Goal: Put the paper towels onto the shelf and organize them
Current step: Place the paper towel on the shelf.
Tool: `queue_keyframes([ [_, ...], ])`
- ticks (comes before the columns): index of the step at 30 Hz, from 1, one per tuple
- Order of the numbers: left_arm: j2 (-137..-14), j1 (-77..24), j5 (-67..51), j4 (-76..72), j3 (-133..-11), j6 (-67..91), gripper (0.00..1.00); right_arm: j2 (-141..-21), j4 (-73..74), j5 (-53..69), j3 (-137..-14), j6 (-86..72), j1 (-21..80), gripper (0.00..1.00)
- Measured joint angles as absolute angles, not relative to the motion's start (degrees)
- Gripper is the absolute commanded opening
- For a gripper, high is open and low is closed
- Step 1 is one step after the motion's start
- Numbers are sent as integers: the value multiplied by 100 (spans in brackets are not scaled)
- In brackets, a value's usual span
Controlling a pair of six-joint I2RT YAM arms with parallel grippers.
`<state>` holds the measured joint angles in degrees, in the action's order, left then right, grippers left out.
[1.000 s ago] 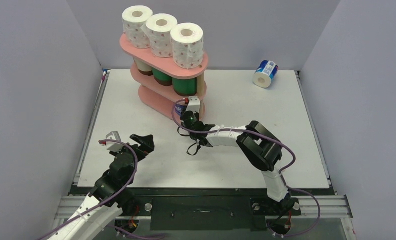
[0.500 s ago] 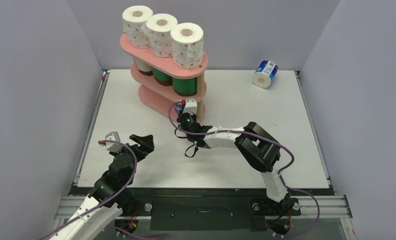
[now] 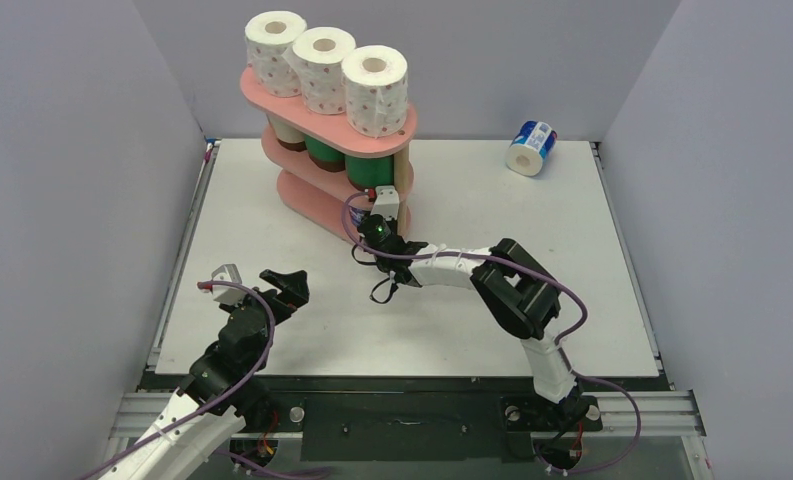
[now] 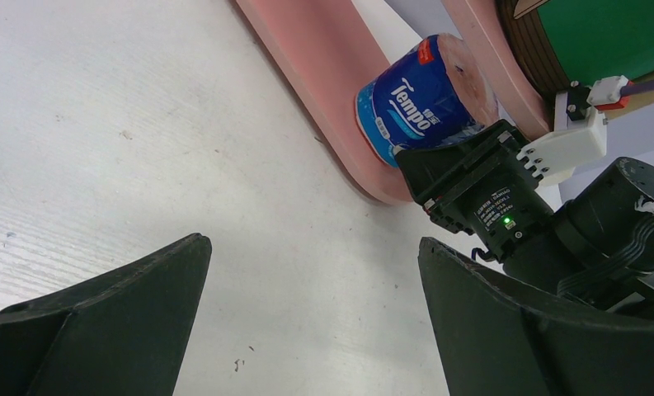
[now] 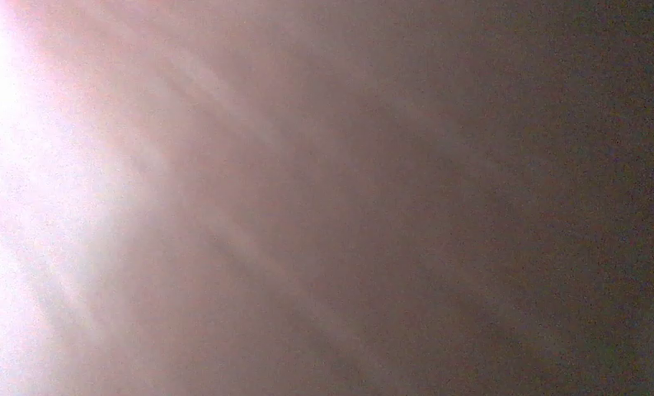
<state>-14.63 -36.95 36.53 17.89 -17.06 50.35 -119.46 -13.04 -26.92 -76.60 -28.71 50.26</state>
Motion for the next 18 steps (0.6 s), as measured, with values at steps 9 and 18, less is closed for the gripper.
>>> queue_keyframes([
  [9, -1466, -3695, 3653, 1785, -1697, 5037, 97, -11948, -1319, -2694, -7649, -2827, 5033, 20],
  [18, -1470, -3695, 3656, 1787, -1697, 5026, 97, -11000, -1243, -2781, -6410, -2659, 5247, 31],
])
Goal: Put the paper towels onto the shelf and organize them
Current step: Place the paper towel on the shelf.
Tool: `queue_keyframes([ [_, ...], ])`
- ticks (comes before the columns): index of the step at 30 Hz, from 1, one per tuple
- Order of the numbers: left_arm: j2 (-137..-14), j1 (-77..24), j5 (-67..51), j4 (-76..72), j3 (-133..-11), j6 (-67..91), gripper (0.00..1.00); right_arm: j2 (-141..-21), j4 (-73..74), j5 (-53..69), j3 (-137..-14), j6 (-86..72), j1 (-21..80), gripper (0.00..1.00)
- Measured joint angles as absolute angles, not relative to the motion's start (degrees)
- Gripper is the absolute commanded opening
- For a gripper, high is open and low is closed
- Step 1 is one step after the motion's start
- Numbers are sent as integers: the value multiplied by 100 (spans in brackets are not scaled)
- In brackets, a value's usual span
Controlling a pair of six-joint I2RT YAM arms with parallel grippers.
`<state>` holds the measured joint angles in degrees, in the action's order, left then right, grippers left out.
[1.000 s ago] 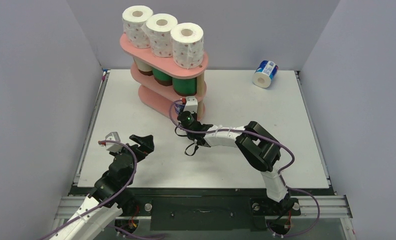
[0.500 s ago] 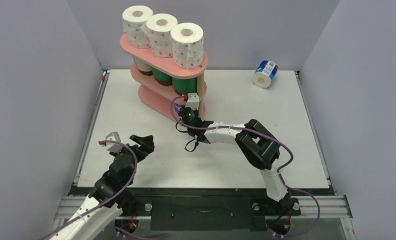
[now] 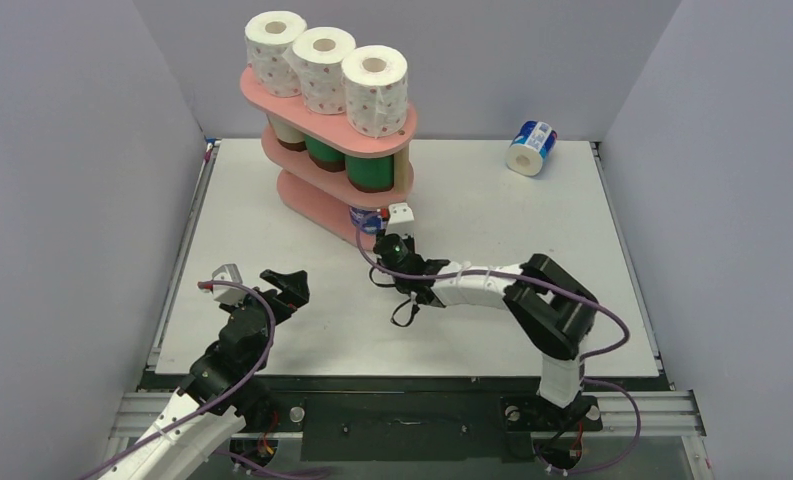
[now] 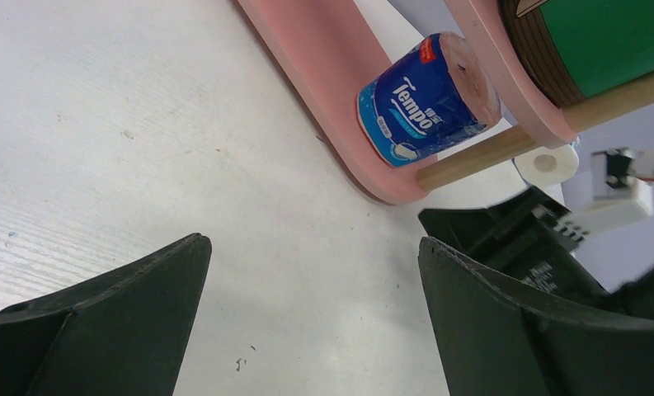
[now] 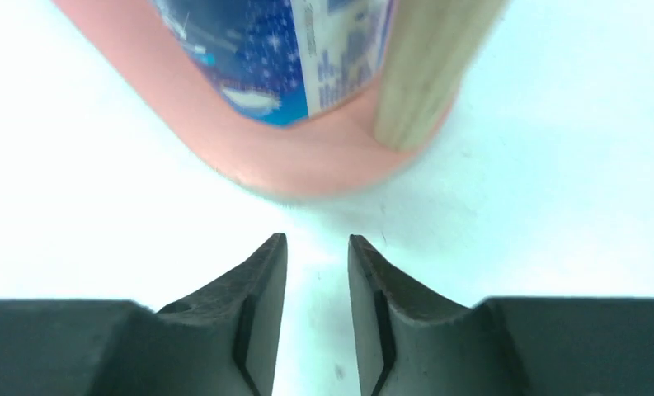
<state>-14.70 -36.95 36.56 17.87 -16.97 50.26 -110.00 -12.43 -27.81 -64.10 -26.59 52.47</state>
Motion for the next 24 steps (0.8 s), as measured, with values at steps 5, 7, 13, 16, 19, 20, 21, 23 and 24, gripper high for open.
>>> queue_keyframes([
  [5, -1481, -3695, 3632, 1785, -1697, 5006, 97, -9647, -803, -3004, -5612, -2788, 5332, 33],
  [7, -1500, -3695, 3601, 1785, -1697, 4993, 97, -9122, -576, -3135, -5424, -2926, 5238, 35],
  [13, -1653, -3695, 3404, 1758, -1697, 4991, 97, -7673, 3, -3144, -4683, -3612, 3990, 50],
  [16, -1778, -3695, 3310, 1699, -1697, 4995, 97, -7288, 222, -3037, -4482, -3944, 3114, 57],
  [19, -1909, -3695, 3199, 1614, -1697, 5000, 97, -7153, 239, -2742, -4477, -4289, 2344, 64],
  [20, -1951, -3695, 3157, 1579, -1697, 5002, 97, -7153, 189, -2624, -4477, -4405, 2097, 65],
  [21, -1997, -3695, 3111, 1538, -1697, 5002, 97, -7175, 123, -2484, -4477, -4525, 1868, 66],
  [23, -2067, -3695, 3052, 1459, -1697, 4998, 97, -7345, -80, -2171, -4558, -4792, 1404, 67],
  [24, -2093, -3695, 3035, 1428, -1697, 4998, 97, -7393, -119, -2137, -4591, -4831, 1260, 67],
])
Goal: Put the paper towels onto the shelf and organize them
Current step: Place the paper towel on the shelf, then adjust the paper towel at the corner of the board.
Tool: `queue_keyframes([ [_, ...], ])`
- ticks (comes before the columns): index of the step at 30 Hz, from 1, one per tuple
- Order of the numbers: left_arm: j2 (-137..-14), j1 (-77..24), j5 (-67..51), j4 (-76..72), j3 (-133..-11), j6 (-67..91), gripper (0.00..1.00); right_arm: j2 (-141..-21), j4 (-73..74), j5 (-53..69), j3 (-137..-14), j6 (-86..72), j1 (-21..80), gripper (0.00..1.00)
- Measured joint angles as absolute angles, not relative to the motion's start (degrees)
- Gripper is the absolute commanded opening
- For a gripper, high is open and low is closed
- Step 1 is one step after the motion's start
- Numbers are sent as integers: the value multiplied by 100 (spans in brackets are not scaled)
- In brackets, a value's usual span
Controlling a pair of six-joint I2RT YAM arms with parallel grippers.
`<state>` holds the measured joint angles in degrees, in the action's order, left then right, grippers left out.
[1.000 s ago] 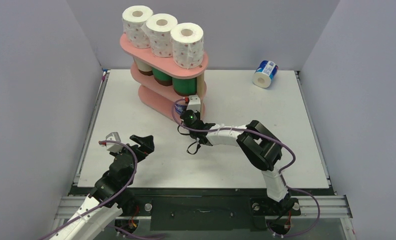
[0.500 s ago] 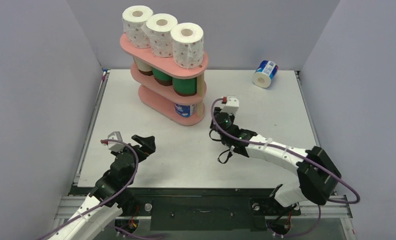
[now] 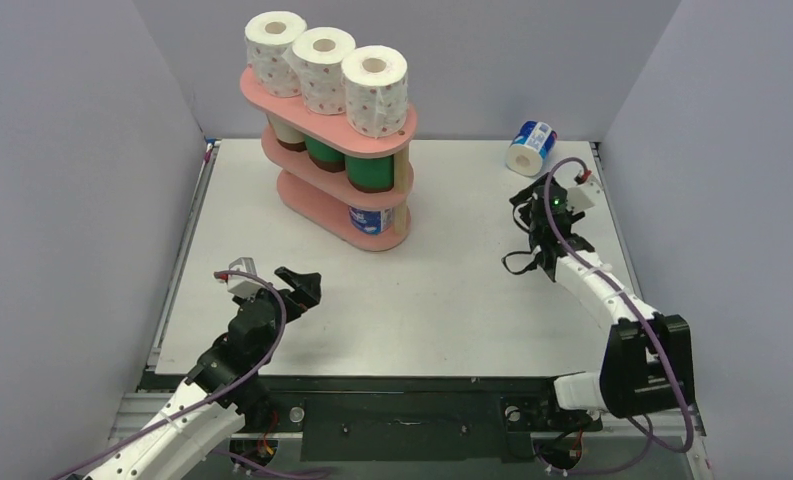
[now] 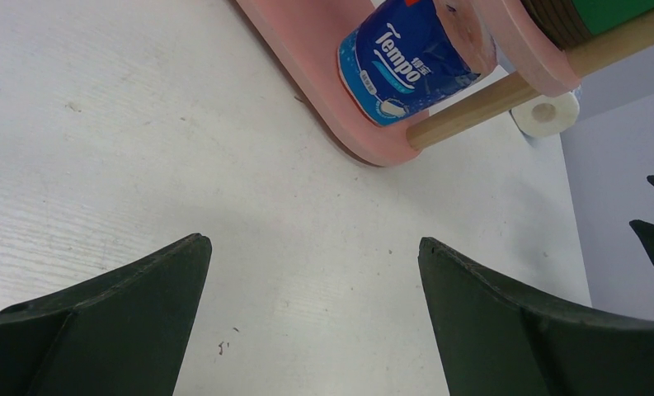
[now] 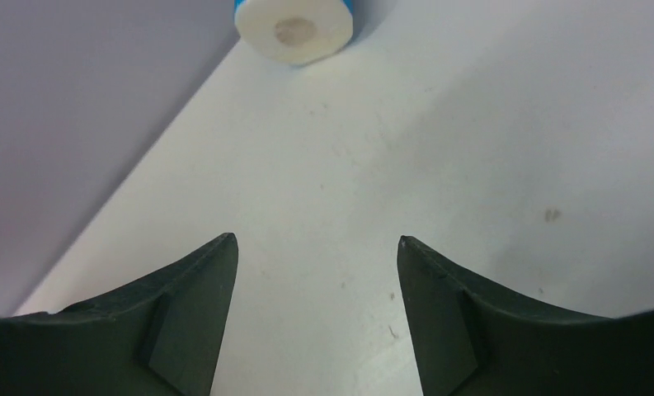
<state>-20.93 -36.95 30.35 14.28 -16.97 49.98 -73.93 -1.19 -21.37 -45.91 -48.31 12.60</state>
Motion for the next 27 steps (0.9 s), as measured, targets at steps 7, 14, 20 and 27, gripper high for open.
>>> queue_keyframes([
  [7, -2171, -3695, 2974, 1328, -1697, 4991, 97, -8989, -1052, -1267, -5704, -5468, -202, 74],
  [14, -2130, -3695, 2945, 1304, -1649, 5072, 97, -10656, -1468, -690, -6735, -5863, -843, 76],
  [20, -2161, -3695, 2926, 1415, -1647, 5081, 97, -11303, -1688, -506, -7354, -6141, -875, 77],
  [27, -2093, -3695, 2936, 1468, -1546, 5234, 97, -12154, -1997, -314, -8263, -6661, -978, 77],
])
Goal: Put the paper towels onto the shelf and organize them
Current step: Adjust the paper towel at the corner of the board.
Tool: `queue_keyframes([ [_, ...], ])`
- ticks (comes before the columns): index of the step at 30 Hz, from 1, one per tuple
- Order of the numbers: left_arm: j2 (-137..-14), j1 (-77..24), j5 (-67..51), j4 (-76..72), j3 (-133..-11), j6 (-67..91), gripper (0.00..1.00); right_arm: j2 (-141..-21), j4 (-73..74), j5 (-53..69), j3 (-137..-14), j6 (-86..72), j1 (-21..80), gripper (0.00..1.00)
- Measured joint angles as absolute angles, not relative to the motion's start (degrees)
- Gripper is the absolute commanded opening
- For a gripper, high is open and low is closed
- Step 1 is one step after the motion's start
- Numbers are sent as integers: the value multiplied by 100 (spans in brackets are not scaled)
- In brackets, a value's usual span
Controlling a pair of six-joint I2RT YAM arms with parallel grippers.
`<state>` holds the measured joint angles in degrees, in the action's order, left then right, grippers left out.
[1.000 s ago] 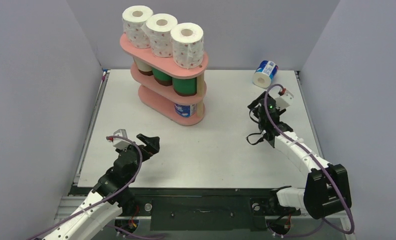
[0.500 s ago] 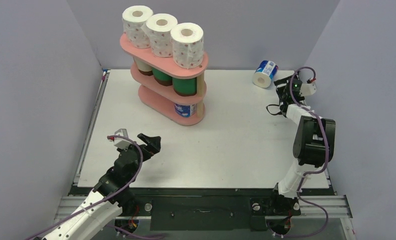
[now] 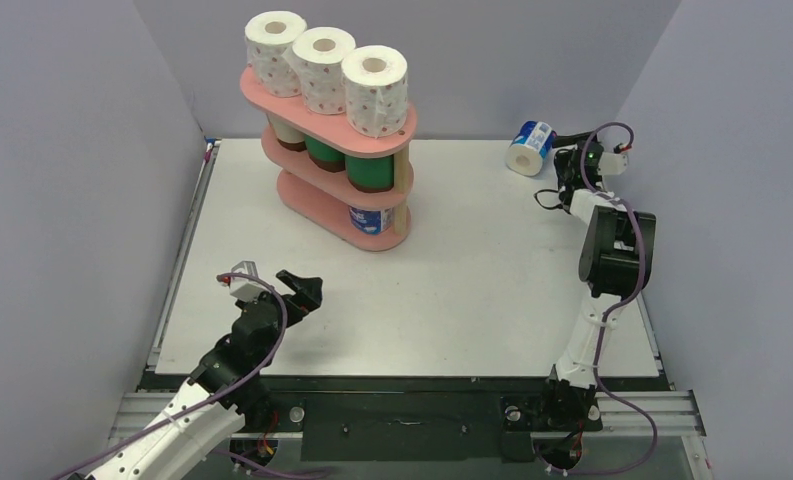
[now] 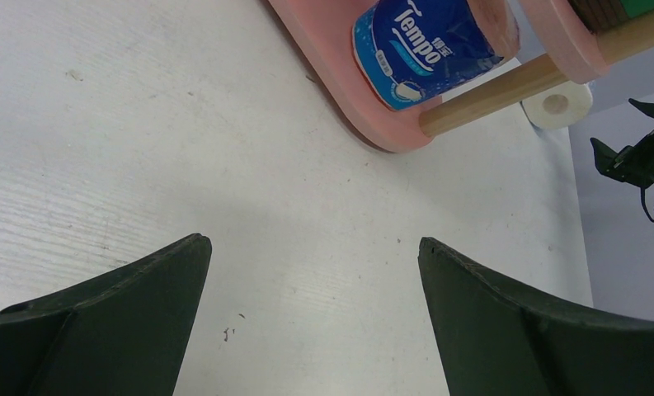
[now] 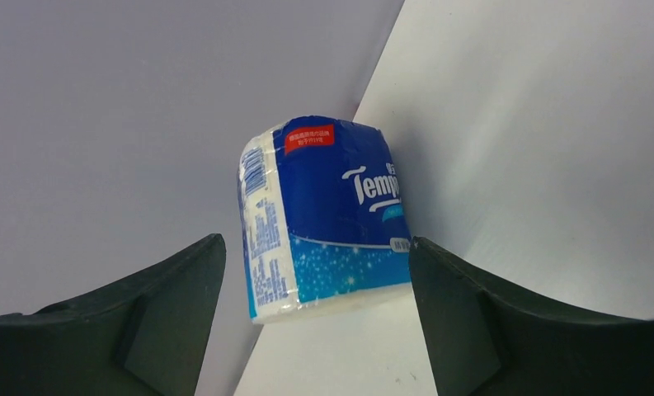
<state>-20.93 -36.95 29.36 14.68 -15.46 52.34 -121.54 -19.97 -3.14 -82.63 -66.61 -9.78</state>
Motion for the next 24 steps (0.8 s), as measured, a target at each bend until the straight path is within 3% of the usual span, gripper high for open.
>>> queue_keyframes([
  [8, -2206, -3695, 2995, 1433, -1481, 5306, 97, -12803, -1942, -134, -9030, -6893, -923, 77],
  [24, -2231, -3695, 3015, 1385, -1437, 5319, 97, -13166, -2003, 200, -9312, -7102, -373, 74],
])
